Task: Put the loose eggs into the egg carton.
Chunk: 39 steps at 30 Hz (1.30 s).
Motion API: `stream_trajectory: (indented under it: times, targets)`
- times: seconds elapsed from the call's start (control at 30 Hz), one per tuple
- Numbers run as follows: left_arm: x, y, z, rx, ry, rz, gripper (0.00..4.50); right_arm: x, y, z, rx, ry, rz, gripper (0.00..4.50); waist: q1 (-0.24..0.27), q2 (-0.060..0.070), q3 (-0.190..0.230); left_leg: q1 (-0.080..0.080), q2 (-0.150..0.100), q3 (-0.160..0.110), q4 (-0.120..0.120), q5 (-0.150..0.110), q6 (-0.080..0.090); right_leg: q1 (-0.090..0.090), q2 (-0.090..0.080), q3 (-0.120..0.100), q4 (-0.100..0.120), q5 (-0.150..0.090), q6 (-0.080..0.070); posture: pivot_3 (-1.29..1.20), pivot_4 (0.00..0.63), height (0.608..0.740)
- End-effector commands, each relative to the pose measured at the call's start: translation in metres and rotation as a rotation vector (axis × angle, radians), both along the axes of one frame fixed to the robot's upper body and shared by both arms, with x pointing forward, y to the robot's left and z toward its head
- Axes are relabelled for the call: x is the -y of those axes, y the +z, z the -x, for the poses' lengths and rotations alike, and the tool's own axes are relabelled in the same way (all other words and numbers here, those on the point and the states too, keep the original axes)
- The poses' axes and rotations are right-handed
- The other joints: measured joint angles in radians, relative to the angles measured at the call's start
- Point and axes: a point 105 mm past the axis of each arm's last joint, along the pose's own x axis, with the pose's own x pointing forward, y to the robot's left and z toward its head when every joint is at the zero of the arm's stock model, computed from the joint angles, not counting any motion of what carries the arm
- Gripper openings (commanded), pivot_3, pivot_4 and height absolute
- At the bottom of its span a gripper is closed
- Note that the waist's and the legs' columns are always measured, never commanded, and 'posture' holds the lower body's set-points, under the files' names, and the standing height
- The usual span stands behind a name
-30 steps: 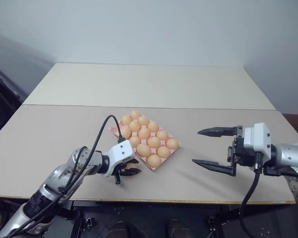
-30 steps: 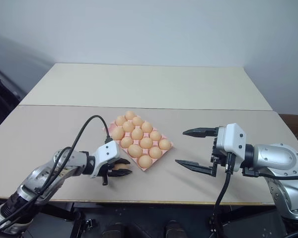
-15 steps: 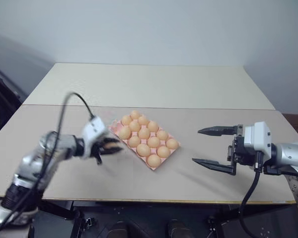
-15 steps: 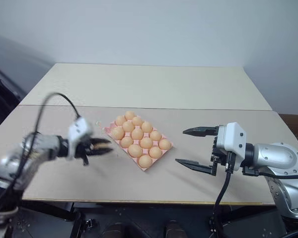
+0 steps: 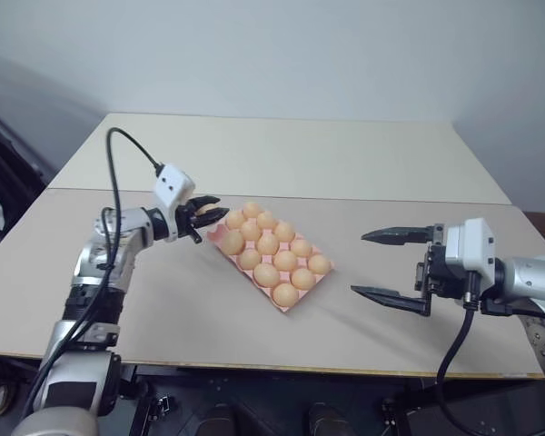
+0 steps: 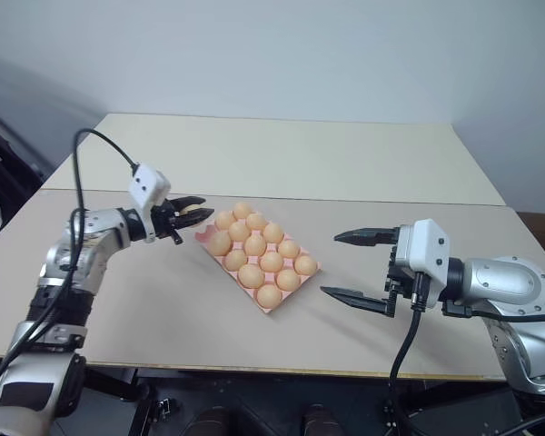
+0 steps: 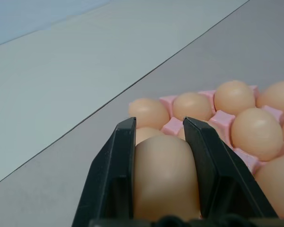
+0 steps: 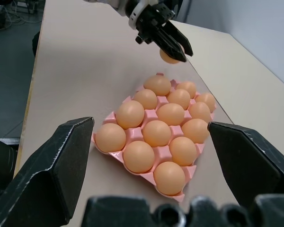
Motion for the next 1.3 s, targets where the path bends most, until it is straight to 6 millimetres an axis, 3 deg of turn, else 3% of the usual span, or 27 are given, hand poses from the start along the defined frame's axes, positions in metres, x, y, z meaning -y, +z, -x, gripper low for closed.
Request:
stream_trajectory:
  times: [0.03, 0.2, 0.53, 0.83, 1.07, 1.3]
  targets:
    - [0.001, 0.004, -0.007, 0.032, 0.005, -0.033, 1.35, 0.001, 0.011, 0.004, 0.063, -0.009, 0.006, 4.5, -0.004, 0.0, 0.0, 0.0, 0.0, 0.0, 0.0, 0.0, 0.0, 0.0, 0.0, 0.0, 0.0, 0.0, 0.0, 0.0, 0.15, 0.74]
    - [0.0, 0.0, -0.005, 0.009, -0.004, -0.035, 1.35, 0.002, 0.011, 0.006, 0.065, -0.023, 0.004, 4.5, -0.008, 0.0, 0.0, -0.002, 0.0, 0.0, 0.0, 0.0, 0.0, -0.001, 0.0, 0.0, 0.0, 0.0, 0.0, 0.0, 0.15, 0.74]
    - [-0.004, 0.009, -0.001, 0.012, 0.001, -0.024, 4.48, 0.001, 0.012, 0.004, 0.071, -0.028, -0.001, 4.5, -0.008, 0.0, 0.0, -0.002, 0.0, -0.001, 0.0, 0.0, 0.0, -0.001, 0.0, 0.0, 0.0, 0.0, 0.0, 0.0, 0.15, 0.74]
    - [-0.035, 0.038, 0.021, 0.057, 0.011, 0.016, 4.48, 0.0, 0.01, 0.003, 0.067, -0.018, -0.003, 4.5, -0.019, 0.0, 0.0, -0.001, 0.0, -0.001, 0.0, 0.0, 0.0, -0.001, 0.0, 0.0, 0.001, 0.0, 0.0, 0.0, 0.15, 0.74]
    - [-0.078, 0.056, 0.076, 0.101, -0.053, -0.064, 4.48, 0.001, 0.01, -0.001, 0.056, 0.001, -0.009, 4.5, -0.02, 0.0, 0.0, -0.001, 0.001, 0.0, 0.0, 0.0, 0.0, -0.002, 0.0, 0.0, 0.001, 0.0, 0.0, 0.0, 0.15, 0.74]
    - [-0.094, 0.046, 0.127, 0.039, -0.065, -0.109, 4.48, 0.001, 0.009, -0.005, 0.032, 0.025, -0.023, 4.5, -0.012, 0.0, 0.0, 0.0, 0.001, 0.0, -0.001, 0.0, 0.0, -0.001, 0.0, -0.001, 0.0, 0.0, 0.0, 0.0, 0.15, 0.74]
